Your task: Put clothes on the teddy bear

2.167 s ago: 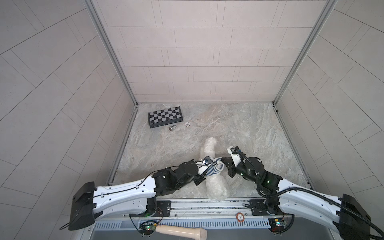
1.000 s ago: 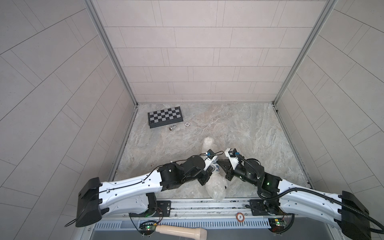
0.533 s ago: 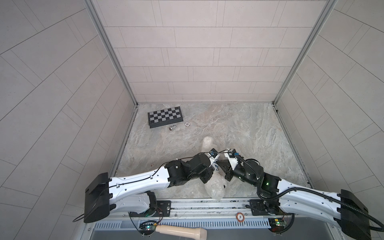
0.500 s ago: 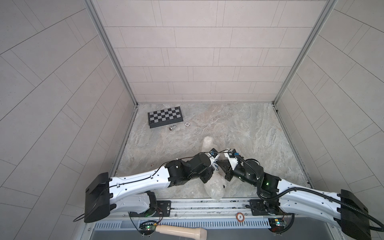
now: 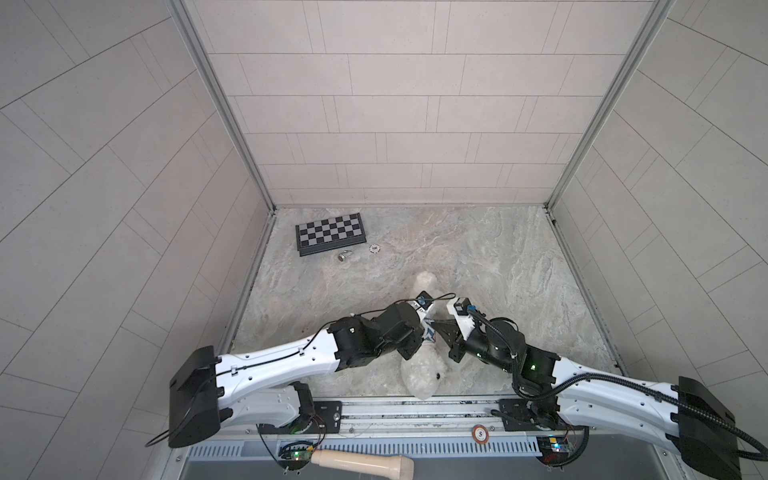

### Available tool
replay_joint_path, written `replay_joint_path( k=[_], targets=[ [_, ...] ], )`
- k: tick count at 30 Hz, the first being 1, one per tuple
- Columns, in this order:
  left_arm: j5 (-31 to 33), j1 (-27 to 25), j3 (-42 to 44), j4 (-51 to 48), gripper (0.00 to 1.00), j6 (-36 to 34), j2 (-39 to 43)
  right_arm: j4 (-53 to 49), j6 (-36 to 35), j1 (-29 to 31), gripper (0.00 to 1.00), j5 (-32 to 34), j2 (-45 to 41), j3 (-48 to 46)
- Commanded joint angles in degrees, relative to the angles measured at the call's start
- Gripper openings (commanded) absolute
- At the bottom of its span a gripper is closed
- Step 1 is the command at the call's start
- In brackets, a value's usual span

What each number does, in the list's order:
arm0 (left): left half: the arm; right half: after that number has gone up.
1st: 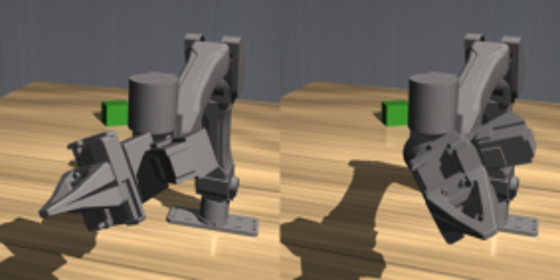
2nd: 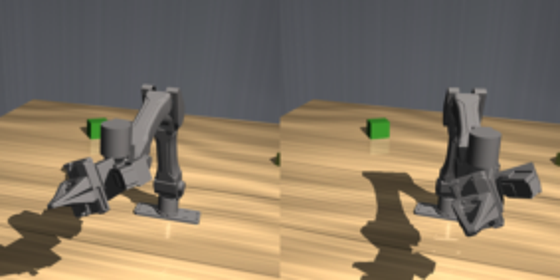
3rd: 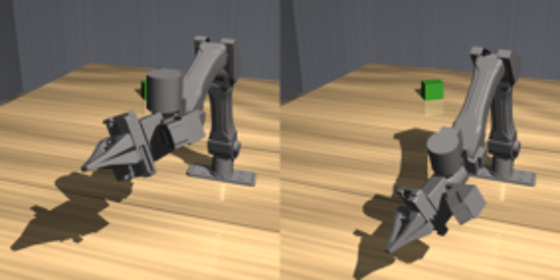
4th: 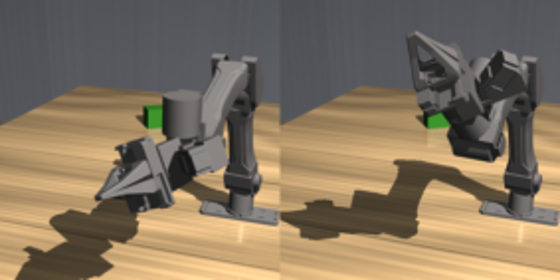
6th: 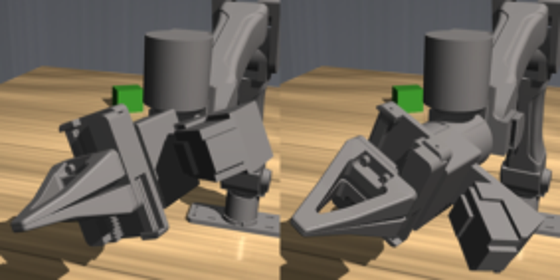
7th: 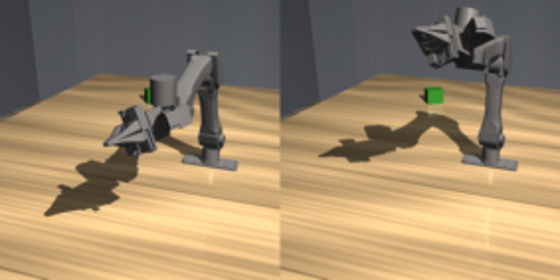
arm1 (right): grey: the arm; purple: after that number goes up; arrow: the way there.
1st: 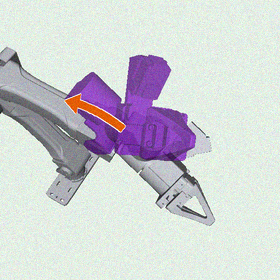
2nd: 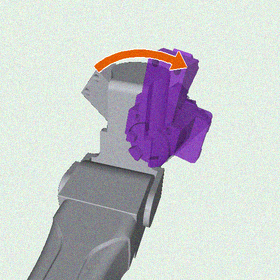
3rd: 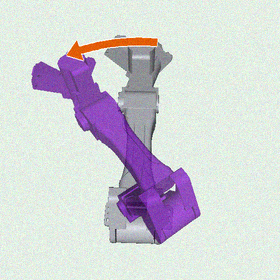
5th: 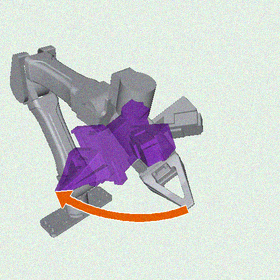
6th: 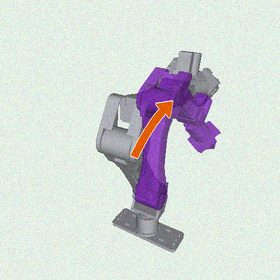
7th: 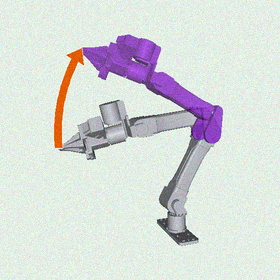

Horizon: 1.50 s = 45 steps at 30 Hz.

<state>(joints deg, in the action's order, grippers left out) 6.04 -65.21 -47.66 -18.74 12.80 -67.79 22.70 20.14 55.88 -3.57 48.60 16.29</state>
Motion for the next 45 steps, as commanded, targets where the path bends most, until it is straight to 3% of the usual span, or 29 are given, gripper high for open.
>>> replay_joint_path(
  k=[1,11,19,24,33,39,45],
  targets=[
    [0.29,0.39,-0.85,-0.32,0.25,-0.92,-0.84,1.63,0.07,0.42,0.0,0.32,0.13,1.26],
    [-1.03,1.86,-1.19,1.35,0.37,-2.64,-4.66,1.77,0.34,0.45,0.0,0.41,0.4,0.88],
    [-1.93,3.63,-2.22,2.82,0.38,-3.57,-10.27,2.82,0.85,0.41,0.0,0.84,0.97,-0.07],
    [-3.27,4.65,-3.3,3.05,0.33,-3.61,-13.52,2.97,0.98,0.38,0.0,1.48,0.97,-0.39],
    [-4.02,5.36,-2.02,2.92,0.0,-3.29,-11.81,1.69,2.37,0.35,0.0,6.41,0.19,-1.73],
    [-3.91,5.31,2.87,6.83,0.0,-3.08,-4.2,-5.27,5.51,-1.77,0.0,13.46,-0.32,-1.38],
    [-3.7,2.8,9.97,13.28,0.0,-4.06,4.69,-13.8,10.71,-8.22,0.0,16.23,1.56,-1.23]
  ],
)
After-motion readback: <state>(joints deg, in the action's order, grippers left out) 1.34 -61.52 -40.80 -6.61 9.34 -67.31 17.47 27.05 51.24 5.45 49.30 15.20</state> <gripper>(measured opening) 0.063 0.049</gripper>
